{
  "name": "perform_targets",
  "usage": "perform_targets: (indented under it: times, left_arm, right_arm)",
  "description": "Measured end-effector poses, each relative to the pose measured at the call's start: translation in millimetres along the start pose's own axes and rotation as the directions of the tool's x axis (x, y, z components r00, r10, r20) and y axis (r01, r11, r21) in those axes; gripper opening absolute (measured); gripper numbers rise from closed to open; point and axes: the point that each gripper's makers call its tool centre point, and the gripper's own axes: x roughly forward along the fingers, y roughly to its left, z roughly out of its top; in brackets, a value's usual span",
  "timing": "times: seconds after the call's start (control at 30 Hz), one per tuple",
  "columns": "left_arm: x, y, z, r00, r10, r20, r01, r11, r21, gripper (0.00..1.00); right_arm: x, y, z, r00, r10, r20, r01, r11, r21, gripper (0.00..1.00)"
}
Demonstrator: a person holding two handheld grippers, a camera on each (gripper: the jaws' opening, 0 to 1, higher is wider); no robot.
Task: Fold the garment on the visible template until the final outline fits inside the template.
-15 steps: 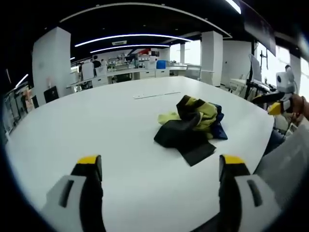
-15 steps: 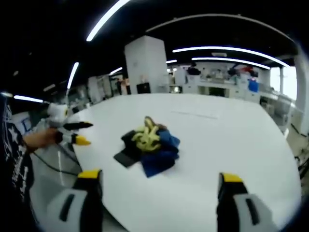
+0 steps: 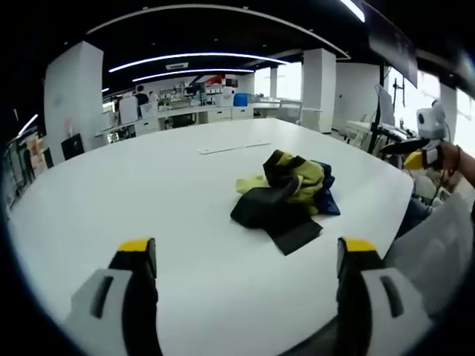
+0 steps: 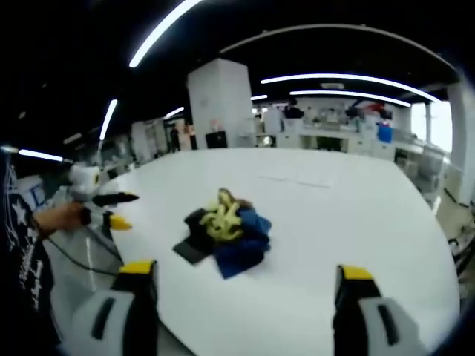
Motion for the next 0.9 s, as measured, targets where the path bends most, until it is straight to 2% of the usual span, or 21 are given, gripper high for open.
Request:
perform_targets:
  times: [0.3, 0.6, 0.9]
  left_arm:
    - [-9, 5.8, 9.6, 0.999, -0.032, 0.016, 0.032, 0.999, 0.000, 0.99]
    - [-15, 8.2, 10.8, 0.998, -0.053, 0.032, 0.055, 0.997, -0.054, 0.95]
    - [-14, 12.1, 25.4, 0.997, -0.065, 0.048, 0.066, 0.998, -0.017, 0.88]
  right_arm:
    - [-4, 1, 9.5, 1.000, -0.024, 0.012, 0.024, 1.000, 0.011, 0.99]
    - [-3, -1, 9.1, 1.000, -0.030, 0.002, 0.030, 0.999, 0.013, 0.99]
    - [6, -1, 17.0, 1.000, -0.010, 0.005, 0.010, 1.000, -0.020, 0.99]
